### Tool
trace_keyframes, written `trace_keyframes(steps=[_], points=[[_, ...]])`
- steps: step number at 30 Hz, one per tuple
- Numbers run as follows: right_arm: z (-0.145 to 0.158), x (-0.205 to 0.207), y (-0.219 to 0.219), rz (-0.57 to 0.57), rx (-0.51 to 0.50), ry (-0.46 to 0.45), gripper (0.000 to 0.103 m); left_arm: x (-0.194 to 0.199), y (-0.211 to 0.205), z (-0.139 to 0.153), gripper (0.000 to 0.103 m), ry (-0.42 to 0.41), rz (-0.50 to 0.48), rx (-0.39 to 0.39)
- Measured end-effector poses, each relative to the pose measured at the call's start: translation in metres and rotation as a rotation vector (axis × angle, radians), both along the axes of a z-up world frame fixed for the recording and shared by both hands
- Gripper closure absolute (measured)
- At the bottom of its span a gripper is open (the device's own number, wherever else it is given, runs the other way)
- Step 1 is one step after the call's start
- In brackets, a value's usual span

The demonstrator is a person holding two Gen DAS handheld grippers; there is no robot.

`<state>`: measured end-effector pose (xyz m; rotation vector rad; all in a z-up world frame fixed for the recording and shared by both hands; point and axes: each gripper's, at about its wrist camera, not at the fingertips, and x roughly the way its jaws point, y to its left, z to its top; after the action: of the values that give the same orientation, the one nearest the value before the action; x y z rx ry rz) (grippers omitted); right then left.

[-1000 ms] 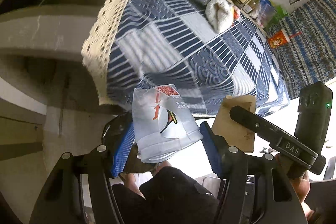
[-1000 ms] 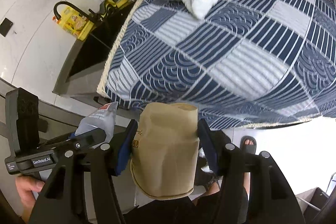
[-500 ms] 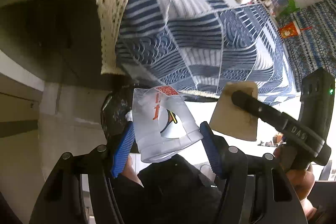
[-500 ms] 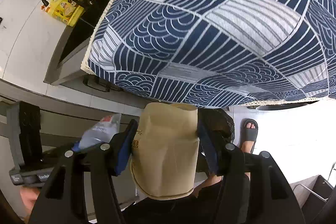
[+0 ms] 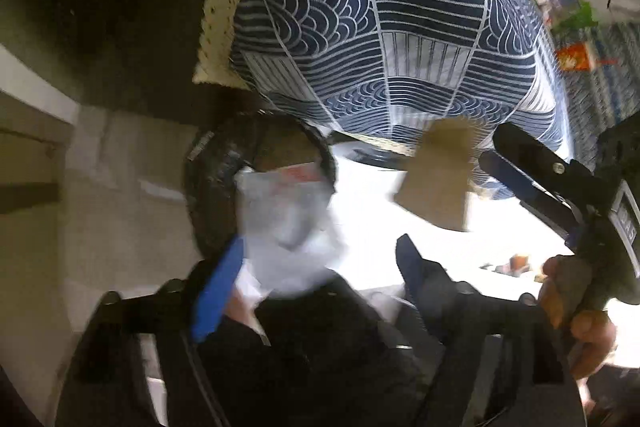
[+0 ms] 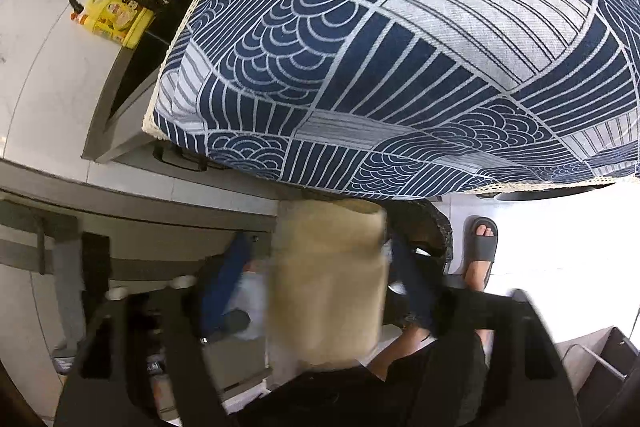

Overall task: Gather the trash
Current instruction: 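Lower both items over the trash bin and open both grippers, then raise both grippers back toward the foil cup and white towel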

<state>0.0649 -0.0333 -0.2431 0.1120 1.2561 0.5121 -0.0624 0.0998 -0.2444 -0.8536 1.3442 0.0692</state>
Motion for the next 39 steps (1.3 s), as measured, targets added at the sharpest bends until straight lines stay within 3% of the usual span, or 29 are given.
trace_keyframes(steps=[19,33,36,37,39], points=[[0.018,0.003,-0.018,-0.044,-0.007,-0.039,0.018,0.01,0.007,0.017,0.025,-0.015,-0.007,0.046],[0.061,-0.006,-0.028,-0.076,0.012,-0.162,0.018,0.03,0.012,0.06,0.024,-0.103,-0.054,0.099],[0.074,-0.008,-0.03,-0.089,0.015,-0.193,0.018,0.034,0.012,0.071,0.018,-0.133,-0.065,0.113],[0.077,-0.009,-0.031,-0.094,0.017,-0.201,0.017,0.036,0.013,0.077,0.018,-0.148,-0.067,0.118],[0.086,-0.011,-0.031,-0.102,0.022,-0.232,0.004,0.039,0.013,0.086,0.018,-0.169,-0.075,0.125]])
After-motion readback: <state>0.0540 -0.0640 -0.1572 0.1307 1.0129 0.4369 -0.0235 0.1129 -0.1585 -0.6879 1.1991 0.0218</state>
